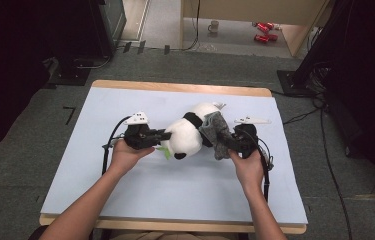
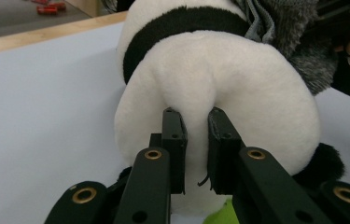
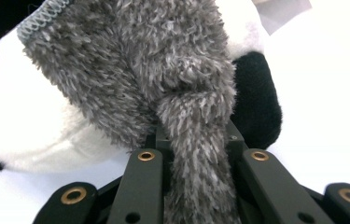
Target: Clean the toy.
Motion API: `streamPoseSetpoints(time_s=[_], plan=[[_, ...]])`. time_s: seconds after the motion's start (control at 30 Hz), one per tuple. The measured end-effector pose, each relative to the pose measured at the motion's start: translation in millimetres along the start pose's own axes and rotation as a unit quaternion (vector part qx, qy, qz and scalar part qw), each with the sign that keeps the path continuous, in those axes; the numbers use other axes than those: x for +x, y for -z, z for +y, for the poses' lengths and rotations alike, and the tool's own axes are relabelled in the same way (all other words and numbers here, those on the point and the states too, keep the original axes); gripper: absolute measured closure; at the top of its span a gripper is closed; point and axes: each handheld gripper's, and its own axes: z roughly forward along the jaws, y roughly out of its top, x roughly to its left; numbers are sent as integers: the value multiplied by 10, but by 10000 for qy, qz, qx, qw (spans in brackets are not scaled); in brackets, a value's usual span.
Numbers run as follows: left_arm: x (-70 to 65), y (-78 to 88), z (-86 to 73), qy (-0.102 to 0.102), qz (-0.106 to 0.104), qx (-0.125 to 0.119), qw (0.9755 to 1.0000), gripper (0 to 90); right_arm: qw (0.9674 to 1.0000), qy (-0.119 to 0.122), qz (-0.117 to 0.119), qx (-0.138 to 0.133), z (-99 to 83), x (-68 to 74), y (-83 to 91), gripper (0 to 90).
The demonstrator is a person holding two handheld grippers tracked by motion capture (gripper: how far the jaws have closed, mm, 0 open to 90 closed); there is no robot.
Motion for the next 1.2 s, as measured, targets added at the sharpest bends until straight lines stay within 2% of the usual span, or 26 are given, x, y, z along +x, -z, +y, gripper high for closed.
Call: streamPoseSetpoints(time_s=[0.13, 0.27, 0.3, 0.33, 0.43, 0.5, 0.53, 0.63, 0.73, 0.87, 1.03, 1.2], plan=[[-23, 47, -4, -40, 333, -173, 9993, 802, 10000, 75, 45, -44, 35, 109, 16, 771], [-22, 95, -18, -17, 619, -454, 9970, 802, 9997, 104, 110, -192, 80, 203, 85, 772], [-22, 88, -27, 13, 677, -421, 9968, 801, 9995, 119, 137, -242, 94, 224, 112, 771], [-30, 71, -50, 47, 659, -427, 9969, 800, 9994, 101, 176, -285, 108, 247, 137, 771], [-118, -57, -115, 23, 376, -149, 9992, 795, 9987, 33, 368, -356, 127, 342, 154, 771], [-208, -147, -133, -80, 230, 17, 9997, 791, 9986, 22, 455, -283, 117, 419, 120, 771], [-248, -182, -137, -65, 126, 94, 9999, 791, 9985, 35, 478, -248, 111, 448, 104, 771], [-270, -203, -145, 59, 7, 135, 9999, 784, 9981, -6, 607, -107, 76, 554, 39, 771], [-267, -192, -155, 57, 37, 104, 9999, 779, 9974, -39, 722, 54, 10, 643, -44, 771], [-279, -198, -157, 104, 24, 108, 9999, 777, 9966, 60, 786, 258, -75, 754, -154, 771], [-268, -195, -157, 227, -3, 129, 9997, 777, 9964, 248, 758, 281, -143, 829, -215, 772], [-273, -195, -154, 230, 3, 164, 9996, 778, 9959, 470, 699, 330, -241, 898, -267, 777]])
